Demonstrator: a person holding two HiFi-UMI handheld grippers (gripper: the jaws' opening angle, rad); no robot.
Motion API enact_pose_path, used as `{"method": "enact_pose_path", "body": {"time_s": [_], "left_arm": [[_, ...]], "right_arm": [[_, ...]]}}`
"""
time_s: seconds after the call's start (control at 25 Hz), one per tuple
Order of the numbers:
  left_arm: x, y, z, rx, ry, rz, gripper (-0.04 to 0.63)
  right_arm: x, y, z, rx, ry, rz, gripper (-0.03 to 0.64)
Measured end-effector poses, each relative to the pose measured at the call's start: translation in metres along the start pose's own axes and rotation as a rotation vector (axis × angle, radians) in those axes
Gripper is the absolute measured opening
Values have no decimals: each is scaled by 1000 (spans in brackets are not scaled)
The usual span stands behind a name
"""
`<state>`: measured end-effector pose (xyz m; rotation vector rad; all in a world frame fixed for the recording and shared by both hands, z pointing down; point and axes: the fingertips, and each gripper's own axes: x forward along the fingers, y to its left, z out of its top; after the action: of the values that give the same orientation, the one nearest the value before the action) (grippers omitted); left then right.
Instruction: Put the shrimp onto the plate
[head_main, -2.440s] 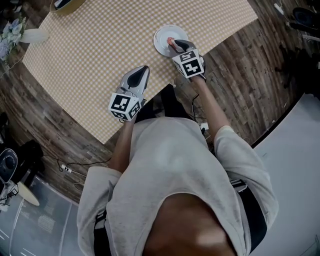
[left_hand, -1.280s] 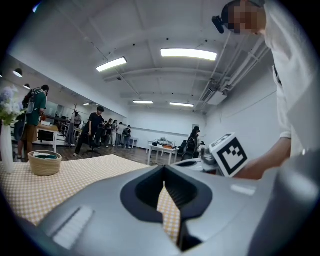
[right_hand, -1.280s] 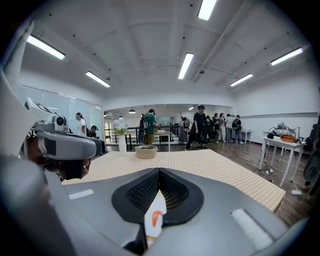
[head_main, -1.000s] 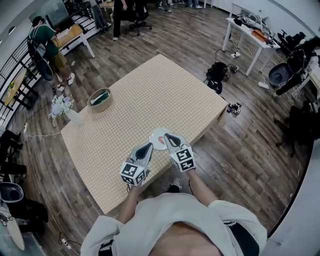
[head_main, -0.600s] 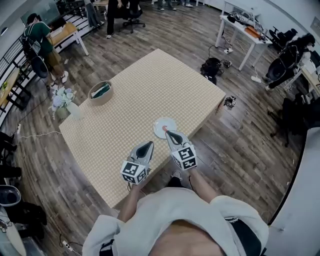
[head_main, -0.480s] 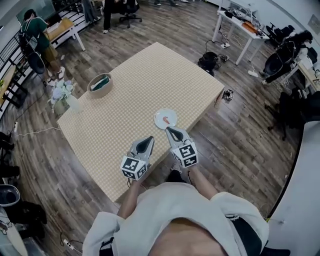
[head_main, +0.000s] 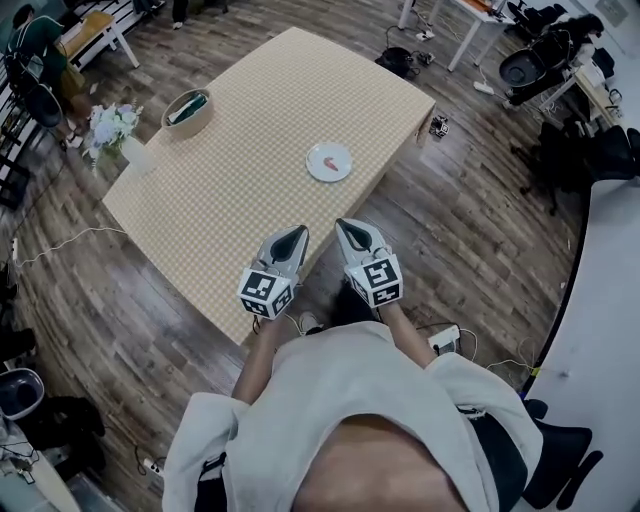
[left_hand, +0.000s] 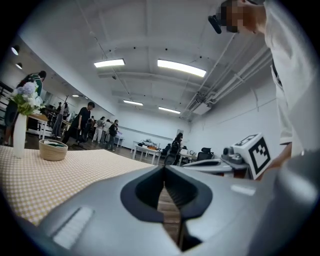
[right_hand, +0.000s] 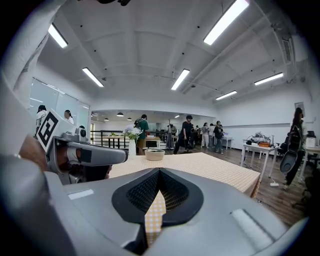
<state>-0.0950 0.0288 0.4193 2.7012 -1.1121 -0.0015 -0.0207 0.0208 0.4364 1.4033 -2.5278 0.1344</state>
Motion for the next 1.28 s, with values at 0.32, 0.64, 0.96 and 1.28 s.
{"method": "enact_pose_path", "body": {"time_s": [0.32, 0.64, 0.96, 1.28], "left_arm": [[-12, -27, -2, 2, -2, -12, 9], [7, -60, 7, 19, -10, 10, 9], [17, -84, 8, 38, -15, 42, 9], [26, -87, 6, 45, -2, 54, 9]], "right_arm": [[-35, -2, -4, 8, -5, -44, -3], [-57, -34, 9, -11, -34, -34, -3], [-63, -48, 17, -32, -60, 14, -3], [-60, -53, 9, -27, -46, 31, -3]]}}
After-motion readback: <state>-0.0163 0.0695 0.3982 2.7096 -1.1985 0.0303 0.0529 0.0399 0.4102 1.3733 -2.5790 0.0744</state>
